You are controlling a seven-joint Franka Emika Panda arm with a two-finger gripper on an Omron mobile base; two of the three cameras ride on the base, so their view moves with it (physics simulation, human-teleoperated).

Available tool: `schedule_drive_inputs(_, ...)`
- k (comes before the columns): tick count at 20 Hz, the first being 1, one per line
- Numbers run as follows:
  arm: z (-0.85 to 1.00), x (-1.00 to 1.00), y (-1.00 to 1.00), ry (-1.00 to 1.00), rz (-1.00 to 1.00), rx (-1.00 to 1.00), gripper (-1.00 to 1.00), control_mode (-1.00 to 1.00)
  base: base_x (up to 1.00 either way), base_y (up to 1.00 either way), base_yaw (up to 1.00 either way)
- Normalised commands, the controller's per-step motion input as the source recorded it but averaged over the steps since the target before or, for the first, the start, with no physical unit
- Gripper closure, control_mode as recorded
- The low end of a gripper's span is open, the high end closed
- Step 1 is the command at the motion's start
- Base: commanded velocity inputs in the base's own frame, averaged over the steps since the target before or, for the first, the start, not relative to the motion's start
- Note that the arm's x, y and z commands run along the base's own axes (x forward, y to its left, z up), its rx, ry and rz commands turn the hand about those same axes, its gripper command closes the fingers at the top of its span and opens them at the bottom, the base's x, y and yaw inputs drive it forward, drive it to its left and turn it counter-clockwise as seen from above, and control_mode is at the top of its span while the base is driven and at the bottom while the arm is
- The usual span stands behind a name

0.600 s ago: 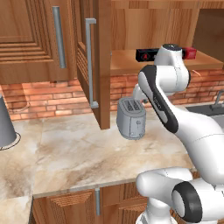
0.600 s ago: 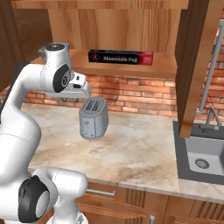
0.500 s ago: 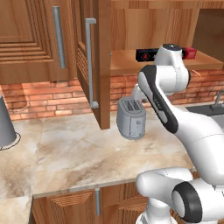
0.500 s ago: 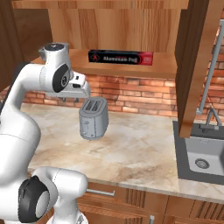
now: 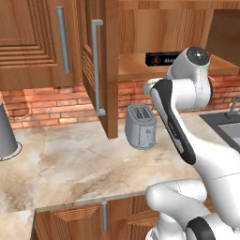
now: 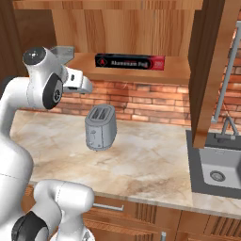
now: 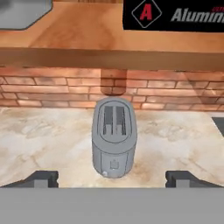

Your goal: Retrieve the tupperware and aluminum foil from the cabinet and place them on the dining counter near the plate with squash and chicken drumstick to prepare for storing leftovers.

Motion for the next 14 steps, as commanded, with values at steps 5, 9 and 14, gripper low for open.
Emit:
schedule_drive_inputs(5,0.56,0.00,0.00,-0.42,-0.15,0.00,-1.00,-1.00,0.00,0.00,0.00)
schedule_drive_inputs(9,0.58,0.00,-0.01,-0.23,-0.17,0.07,-1.00,-1.00,0.00,0.00,0.00)
schedule_drive_inputs(14,0.46,0.06,-0.07,-0.03,-0.13,0.16,-1.00,-1.00,0.00,0.00,0.00)
